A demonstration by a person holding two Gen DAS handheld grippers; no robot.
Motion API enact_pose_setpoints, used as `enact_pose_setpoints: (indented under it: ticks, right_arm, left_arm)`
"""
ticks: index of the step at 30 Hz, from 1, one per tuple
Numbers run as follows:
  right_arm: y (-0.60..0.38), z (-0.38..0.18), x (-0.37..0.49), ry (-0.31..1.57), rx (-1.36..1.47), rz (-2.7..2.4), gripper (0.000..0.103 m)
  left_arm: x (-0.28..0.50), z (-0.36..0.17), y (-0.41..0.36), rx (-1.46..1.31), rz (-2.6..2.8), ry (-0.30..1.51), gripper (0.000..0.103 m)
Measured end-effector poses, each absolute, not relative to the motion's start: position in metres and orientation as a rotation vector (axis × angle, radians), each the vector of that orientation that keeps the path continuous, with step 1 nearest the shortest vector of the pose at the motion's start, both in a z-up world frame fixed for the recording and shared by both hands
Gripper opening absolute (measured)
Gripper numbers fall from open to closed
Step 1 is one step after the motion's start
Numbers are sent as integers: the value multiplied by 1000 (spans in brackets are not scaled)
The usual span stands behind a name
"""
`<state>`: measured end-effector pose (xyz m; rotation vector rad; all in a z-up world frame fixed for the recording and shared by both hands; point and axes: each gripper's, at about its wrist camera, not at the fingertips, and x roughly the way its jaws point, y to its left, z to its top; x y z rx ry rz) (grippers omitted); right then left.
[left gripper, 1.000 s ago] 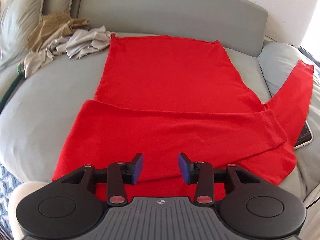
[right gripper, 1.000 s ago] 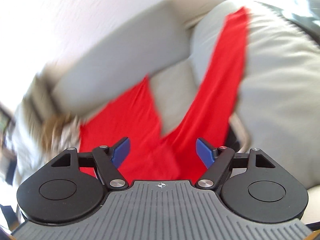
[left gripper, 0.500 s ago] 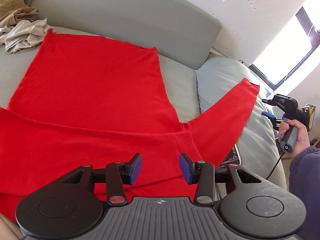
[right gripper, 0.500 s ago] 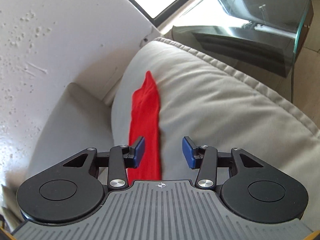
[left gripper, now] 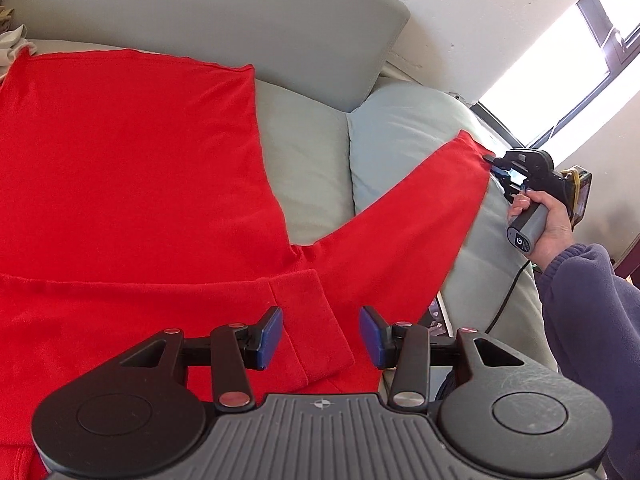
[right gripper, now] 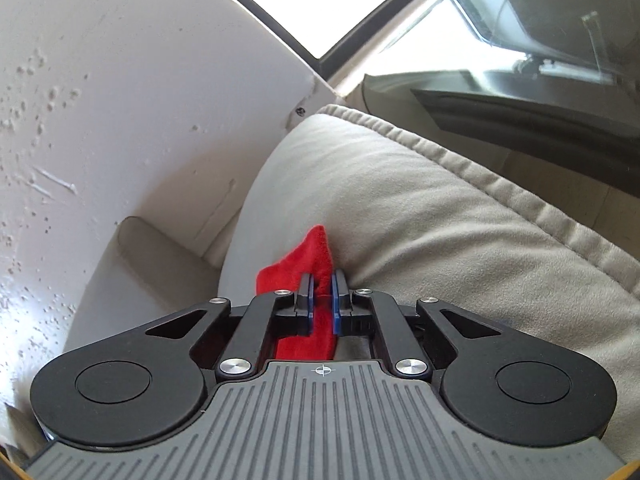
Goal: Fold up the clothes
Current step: 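Fold the sleeve across the shirt body with the right gripper and open it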
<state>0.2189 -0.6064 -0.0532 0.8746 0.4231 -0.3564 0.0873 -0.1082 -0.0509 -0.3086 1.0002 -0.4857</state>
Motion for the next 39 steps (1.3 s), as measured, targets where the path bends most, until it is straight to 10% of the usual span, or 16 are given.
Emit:
enact_pose_setpoints:
  ticks: [14,27,31,39]
  right_arm:
    - [-365,130,125,354,219,-79,7]
    - [-38,36,36,532,19,287,8]
    - [-17,-9,40,766,-29,414,40]
    - [-113,10,4,838,119,394,56]
  left_arm:
    - [34,8,23,-432,-265,770,45]
    - [-41,-10,171,-633,143,724,45]
    - [-47,-18,182,-665,151,738,45]
    - [-32,-39,165,-632,85,820,45]
